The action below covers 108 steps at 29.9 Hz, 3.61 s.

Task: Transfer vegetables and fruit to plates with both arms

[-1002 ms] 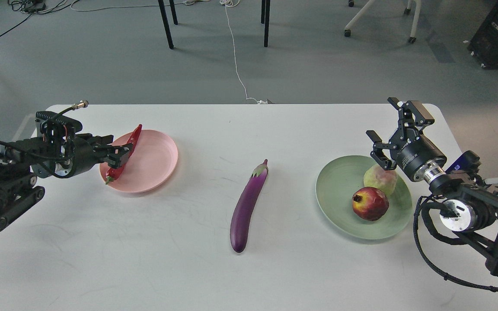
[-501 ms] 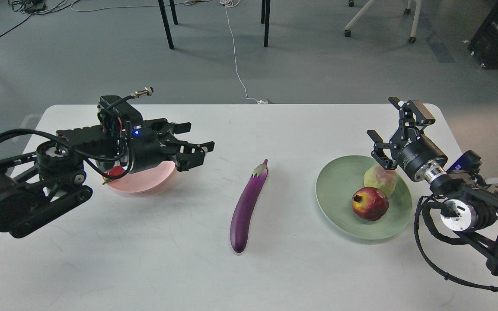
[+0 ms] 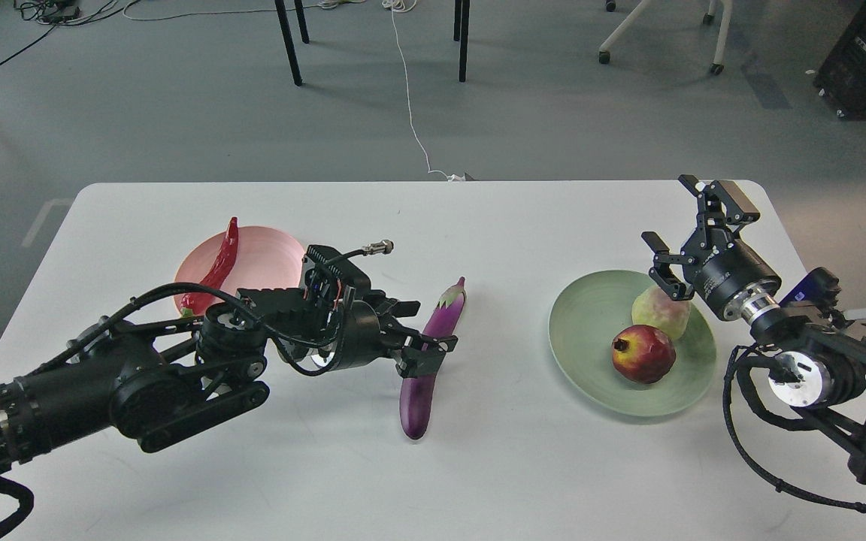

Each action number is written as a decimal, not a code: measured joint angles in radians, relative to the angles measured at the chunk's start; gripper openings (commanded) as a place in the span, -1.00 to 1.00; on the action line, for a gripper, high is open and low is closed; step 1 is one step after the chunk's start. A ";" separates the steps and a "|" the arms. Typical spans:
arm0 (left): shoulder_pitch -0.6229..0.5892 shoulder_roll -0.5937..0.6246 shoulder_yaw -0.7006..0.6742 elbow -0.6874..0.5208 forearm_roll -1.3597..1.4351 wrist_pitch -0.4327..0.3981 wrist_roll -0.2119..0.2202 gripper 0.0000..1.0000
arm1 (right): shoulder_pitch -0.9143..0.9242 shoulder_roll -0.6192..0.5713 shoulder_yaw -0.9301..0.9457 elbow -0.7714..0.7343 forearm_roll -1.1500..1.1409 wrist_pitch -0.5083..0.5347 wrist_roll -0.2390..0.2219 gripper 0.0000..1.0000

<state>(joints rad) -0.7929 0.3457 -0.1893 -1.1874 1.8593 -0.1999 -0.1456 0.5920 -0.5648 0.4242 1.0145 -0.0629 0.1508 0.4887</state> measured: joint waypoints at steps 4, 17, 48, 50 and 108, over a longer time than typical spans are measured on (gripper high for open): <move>0.011 -0.024 0.001 0.017 0.000 0.000 0.009 0.68 | -0.001 0.000 0.000 -0.001 0.000 0.000 0.000 0.97; 0.058 -0.039 0.013 0.023 0.020 -0.002 0.036 -0.69 | 0.000 0.000 0.001 0.001 0.001 -0.001 0.000 0.97; 0.157 0.407 -0.175 0.025 -0.183 0.083 0.027 -0.52 | 0.000 0.009 0.004 0.004 0.001 -0.004 0.000 0.97; 0.167 0.404 -0.189 0.044 -0.183 0.085 0.028 -0.38 | 0.000 0.005 0.004 0.005 0.001 -0.004 0.000 0.97; 0.556 -0.035 -0.976 0.084 -1.248 -0.042 -0.121 0.96 | 0.014 0.012 0.069 0.051 0.007 0.007 0.000 0.97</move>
<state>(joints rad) -0.2371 0.3103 -1.1649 -1.1035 0.6112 -0.2418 -0.2662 0.6058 -0.5529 0.4934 1.0650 -0.0560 0.1582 0.4887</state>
